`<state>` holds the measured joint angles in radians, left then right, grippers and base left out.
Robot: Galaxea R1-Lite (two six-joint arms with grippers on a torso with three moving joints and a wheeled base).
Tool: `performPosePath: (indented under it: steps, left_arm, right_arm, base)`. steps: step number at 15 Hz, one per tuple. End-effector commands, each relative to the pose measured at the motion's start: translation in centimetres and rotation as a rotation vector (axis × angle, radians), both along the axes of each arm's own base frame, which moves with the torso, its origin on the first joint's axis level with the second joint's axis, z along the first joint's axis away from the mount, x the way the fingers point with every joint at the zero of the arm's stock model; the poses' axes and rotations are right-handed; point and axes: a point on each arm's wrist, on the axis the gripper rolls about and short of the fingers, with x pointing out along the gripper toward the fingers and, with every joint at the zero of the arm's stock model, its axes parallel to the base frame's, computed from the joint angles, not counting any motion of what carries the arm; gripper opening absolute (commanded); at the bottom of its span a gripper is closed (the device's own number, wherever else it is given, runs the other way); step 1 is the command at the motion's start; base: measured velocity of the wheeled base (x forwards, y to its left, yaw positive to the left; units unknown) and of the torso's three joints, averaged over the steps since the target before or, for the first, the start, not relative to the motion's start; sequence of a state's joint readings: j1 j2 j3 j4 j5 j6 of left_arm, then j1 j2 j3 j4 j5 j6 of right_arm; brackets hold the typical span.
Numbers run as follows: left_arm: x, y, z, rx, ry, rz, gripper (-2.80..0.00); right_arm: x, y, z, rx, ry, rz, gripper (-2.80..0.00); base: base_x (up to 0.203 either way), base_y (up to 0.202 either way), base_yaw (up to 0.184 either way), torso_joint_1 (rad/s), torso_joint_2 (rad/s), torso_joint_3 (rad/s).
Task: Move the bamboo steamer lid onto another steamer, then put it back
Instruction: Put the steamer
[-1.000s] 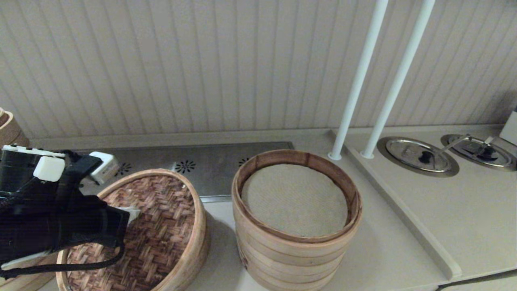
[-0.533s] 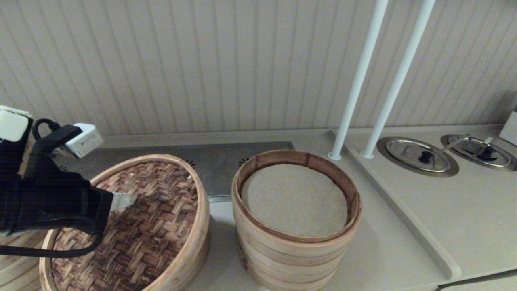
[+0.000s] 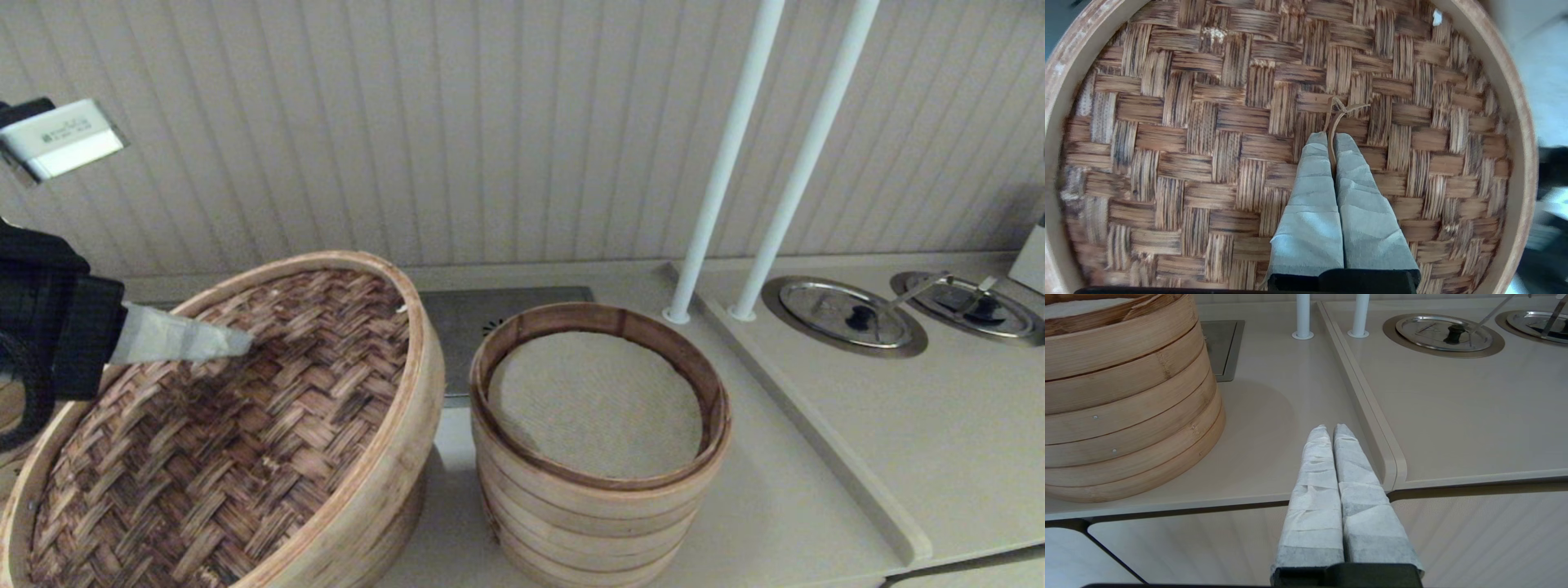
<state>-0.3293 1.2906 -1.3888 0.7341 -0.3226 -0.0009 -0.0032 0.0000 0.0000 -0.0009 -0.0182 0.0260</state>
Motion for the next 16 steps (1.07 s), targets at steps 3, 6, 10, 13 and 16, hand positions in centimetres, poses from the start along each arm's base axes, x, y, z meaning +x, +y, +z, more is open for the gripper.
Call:
performPosePath:
  steps: [3,6,10,13,16]
  left_arm:
    - [2.4,-2.3,2.4,-0.03,0.039,-0.074,-2.8]
    - [3.0,-4.4,3.2,-0.034,0.04,-0.142,-2.8]
    - [3.6,-6.6,4.6,-0.013,-0.027,-0.153,-2.8]
    - [5.0,-9.5,4.4,0.027,-0.065,-0.153,-2.8]
    - [6.0,-12.9,3.4,0.04,-0.107,-0.19,-2.8]
  right_arm:
    - [0.0,0.0,-0.1,0.0,0.002,0.0,-2.8]
    - [0.0,0.0,0.0,0.0,0.001,0.0,-2.8]
    - [0.0,0.0,0.0,0.0,0.001,0.0,-2.8]
    - [0.0,0.0,0.0,0.0,0.001,-0.002,-2.8]
    - [0.0,0.0,0.0,0.0,0.002,0.0,-2.8]
  base:
    - [0.0,0.0,0.0,0.0,0.0,0.0]
    - [0.0,0.0,0.0,0.0,0.0,0.0]
    - [0.0,0.0,0.0,0.0,0.0,0.0]
    - [0.0,0.0,0.0,0.0,0.0,0.0]
    - [0.0,0.0,0.0,0.0,0.0,0.0]
